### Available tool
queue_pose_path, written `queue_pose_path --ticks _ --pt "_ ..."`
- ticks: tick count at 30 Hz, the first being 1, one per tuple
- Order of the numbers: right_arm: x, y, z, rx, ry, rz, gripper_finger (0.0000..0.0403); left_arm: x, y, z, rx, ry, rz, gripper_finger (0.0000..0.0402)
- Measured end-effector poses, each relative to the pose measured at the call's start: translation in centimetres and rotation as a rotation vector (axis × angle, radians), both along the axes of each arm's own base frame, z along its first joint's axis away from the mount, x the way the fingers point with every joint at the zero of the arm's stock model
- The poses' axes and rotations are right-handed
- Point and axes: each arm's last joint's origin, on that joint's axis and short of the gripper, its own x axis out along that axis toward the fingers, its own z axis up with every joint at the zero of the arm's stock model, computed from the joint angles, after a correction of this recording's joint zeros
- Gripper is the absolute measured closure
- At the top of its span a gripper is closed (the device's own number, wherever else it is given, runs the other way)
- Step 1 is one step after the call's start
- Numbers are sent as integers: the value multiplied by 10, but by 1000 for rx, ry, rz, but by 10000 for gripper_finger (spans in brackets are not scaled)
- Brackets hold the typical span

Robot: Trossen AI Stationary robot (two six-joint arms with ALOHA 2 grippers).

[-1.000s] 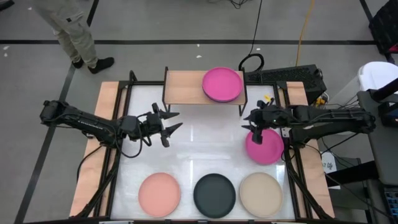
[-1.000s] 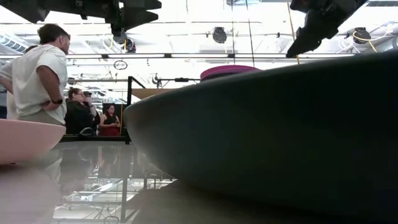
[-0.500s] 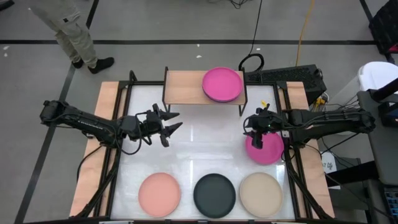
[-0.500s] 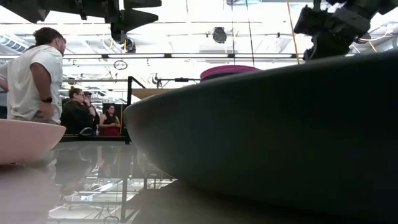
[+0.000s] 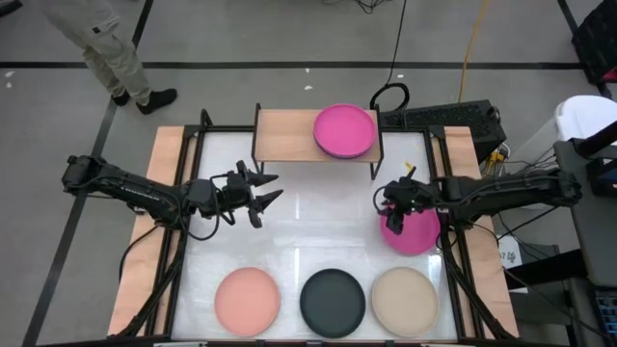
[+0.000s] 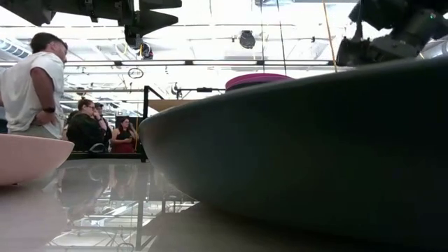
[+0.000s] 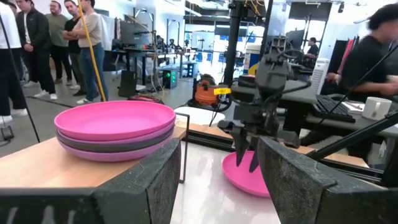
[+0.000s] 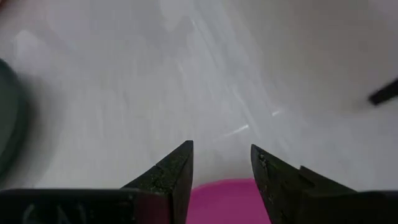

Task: Place and stack plates onto a shelf
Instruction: Put the pink plate on the shelf

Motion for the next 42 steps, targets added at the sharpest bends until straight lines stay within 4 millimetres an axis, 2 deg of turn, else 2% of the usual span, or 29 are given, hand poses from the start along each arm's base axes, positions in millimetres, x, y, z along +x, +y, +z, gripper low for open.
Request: queue_pose_path --ticks 7,13,21,29,35,42 --pt "-7 0 -16 53 52 -68 261 0 0 0 -1 0 0 183" --pt "-11 2 -19 153 97 -125 261 0 0 0 -33 -10 -3 183" --pt "-14 2 -21 155 134 -136 261 0 0 0 -34 -10 -3 183" --pt "-8 5 -17 160 66 -18 261 0 0 0 -39 -12 -3 183" --pt "-6 19 -16 174 52 77 261 0 0 0 -79 -24 -7 183" --pt "-3 36 -16 171 90 105 261 0 0 0 -62 -23 -5 183"
